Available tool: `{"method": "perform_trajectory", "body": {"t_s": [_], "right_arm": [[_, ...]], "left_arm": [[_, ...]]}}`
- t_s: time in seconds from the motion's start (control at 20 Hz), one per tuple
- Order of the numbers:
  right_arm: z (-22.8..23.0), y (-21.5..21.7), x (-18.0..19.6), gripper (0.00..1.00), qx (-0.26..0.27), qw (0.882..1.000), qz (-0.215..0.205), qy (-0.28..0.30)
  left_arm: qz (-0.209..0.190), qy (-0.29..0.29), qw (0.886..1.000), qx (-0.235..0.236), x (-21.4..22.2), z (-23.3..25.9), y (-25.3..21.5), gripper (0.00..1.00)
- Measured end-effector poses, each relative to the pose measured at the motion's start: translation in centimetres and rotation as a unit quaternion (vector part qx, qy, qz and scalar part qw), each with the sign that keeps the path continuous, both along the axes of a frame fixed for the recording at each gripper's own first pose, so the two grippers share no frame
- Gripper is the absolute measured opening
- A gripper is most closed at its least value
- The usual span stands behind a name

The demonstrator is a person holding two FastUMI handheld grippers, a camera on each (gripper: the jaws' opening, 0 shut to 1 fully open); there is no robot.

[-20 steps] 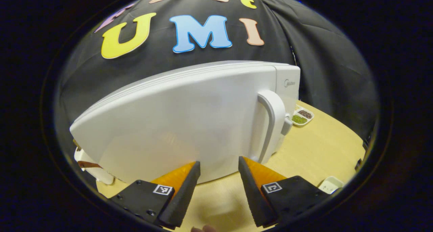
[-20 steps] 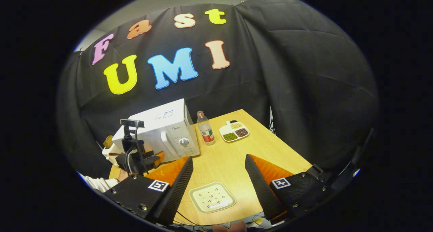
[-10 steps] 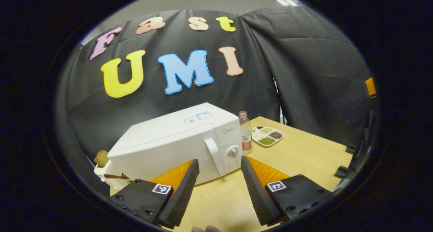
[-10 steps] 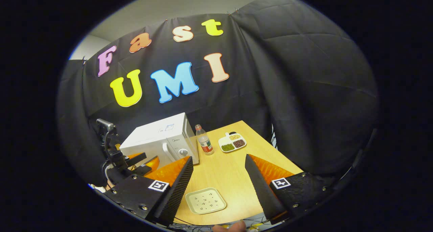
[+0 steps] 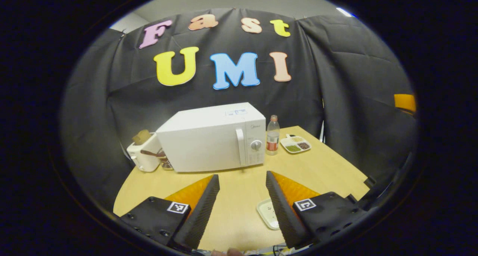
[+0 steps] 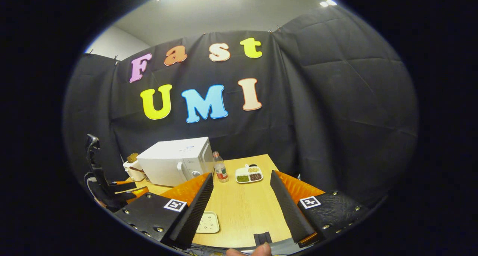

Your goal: Open the microwave oven with the left hand, put the food in, and close the microwave oven.

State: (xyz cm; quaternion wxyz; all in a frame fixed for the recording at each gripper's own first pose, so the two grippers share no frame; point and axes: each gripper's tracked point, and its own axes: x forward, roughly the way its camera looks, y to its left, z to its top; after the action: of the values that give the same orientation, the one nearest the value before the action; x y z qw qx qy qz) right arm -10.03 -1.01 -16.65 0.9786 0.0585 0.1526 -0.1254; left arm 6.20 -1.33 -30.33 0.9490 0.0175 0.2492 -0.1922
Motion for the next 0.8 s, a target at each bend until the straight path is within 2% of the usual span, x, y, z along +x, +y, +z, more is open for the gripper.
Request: {"method": "perform_trajectory", "body": {"t_s": [0.1,0.15,0.25,0.35,0.4,0.45,0.55,0.65,0.7,0.8], "right_arm": [[1.2,0.4,0.2,0.94,-0.005,1.0,0.01,-0.012],[2.6,1.2,0.7,0.94,-0.003,0.999,0.019,-0.027],[4.3,2.6,2.1,0.94,-0.016,0.998,0.03,-0.044],[5.3,5.4,3.2,0.94,-0.014,0.997,0.058,-0.041],[6.4,7.1,3.9,0.94,-0.011,0.996,0.073,-0.048],[7.5,8.3,4.7,0.94,-0.013,0.995,0.083,-0.055],[9.3,10.4,6.0,0.94,-0.029,0.993,0.096,-0.066],[11.2,12.9,7.4,0.94,-0.045,0.989,0.11,-0.084],[11.6,14.1,8.1,0.94,-0.045,0.989,0.118,-0.084],[11.7,16.0,9.3,0.94,-0.045,0.988,0.127,-0.08]], "left_arm": [[0.027,-0.02,0.999,-0.022,0.1,4.4,1.6,0.83],[0.036,-0.047,0.998,-0.027,0.6,7.5,2.5,0.88],[0.042,-0.103,0.993,-0.039,1.3,13.9,3.7,0.9],[0.043,-0.133,0.989,-0.051,0.8,18.1,5.0,0.83],[0.046,-0.146,0.987,-0.056,0.4,19.8,5.9,0.86],[0.053,-0.152,0.985,-0.058,0.1,21.0,7.1,0.83],[0.052,-0.15,0.985,-0.061,-0.6,22.2,8.6,0.88],[0.052,-0.145,0.985,-0.071,-0.2,22.9,10.4,0.88],[0.053,-0.135,0.986,-0.076,-0.1,22.9,11.3,0.83],[0.063,-0.136,0.985,-0.08,0.9,23.1,13.7,0.88]]}}
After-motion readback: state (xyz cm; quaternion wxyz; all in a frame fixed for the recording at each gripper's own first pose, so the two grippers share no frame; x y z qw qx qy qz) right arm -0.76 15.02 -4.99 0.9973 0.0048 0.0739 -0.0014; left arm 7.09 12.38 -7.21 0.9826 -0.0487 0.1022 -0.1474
